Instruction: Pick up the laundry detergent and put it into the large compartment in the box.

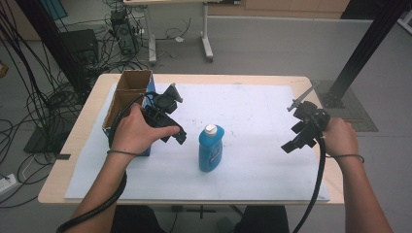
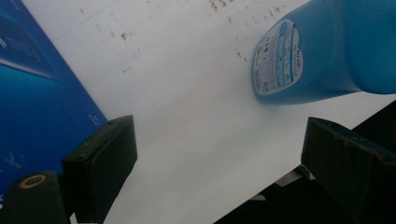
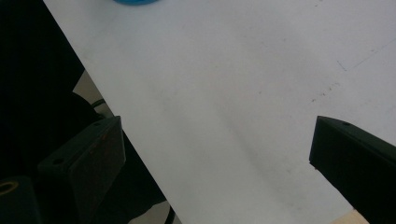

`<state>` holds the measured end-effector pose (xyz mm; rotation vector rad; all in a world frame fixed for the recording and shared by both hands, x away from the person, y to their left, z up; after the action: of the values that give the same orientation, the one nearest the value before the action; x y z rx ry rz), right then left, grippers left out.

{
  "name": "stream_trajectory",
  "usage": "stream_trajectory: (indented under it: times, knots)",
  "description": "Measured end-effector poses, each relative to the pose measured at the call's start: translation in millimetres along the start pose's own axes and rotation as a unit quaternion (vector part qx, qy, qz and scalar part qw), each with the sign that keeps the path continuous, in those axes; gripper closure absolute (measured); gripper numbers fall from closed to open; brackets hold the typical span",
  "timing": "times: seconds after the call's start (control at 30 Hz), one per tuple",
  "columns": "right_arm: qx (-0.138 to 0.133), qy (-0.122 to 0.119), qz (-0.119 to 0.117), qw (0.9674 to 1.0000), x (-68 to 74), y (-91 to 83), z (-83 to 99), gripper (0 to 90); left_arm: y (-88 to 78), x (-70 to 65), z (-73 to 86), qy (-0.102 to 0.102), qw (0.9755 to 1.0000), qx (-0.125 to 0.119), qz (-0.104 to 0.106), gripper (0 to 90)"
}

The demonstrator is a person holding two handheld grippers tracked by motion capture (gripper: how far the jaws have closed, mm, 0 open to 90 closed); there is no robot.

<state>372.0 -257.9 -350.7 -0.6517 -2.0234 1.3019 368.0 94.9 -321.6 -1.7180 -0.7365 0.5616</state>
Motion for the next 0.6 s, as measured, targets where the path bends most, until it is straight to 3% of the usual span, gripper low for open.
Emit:
stream_trajectory:
  times: [0.27,0.6]
  knots:
    - [-0.002,-0.002,0.000,1.0000,-1.4,-0.4,-1.9,3.3,-11.8,-4.9,-3.9,0.007,1.0000,0.001,0.001,10.3]
    - [0.000,-0.001,-0.001,1.0000,-2.6,-0.5,-2.1,3.3,-48.0,-15.8,-19.5,0.025,0.9994,-0.018,-0.012,10.5]
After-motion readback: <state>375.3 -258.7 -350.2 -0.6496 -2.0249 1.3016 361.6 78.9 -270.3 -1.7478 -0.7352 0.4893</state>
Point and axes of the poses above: each handheld gripper's, and its own axes: y roughly forward along the jaws, z roughly out of its underside, x roughly to its left, the point moved 7 cm from there along y, roughly forward along the jaws, and after that the axes turned 10 degrees about y, right-handed, at the moved point
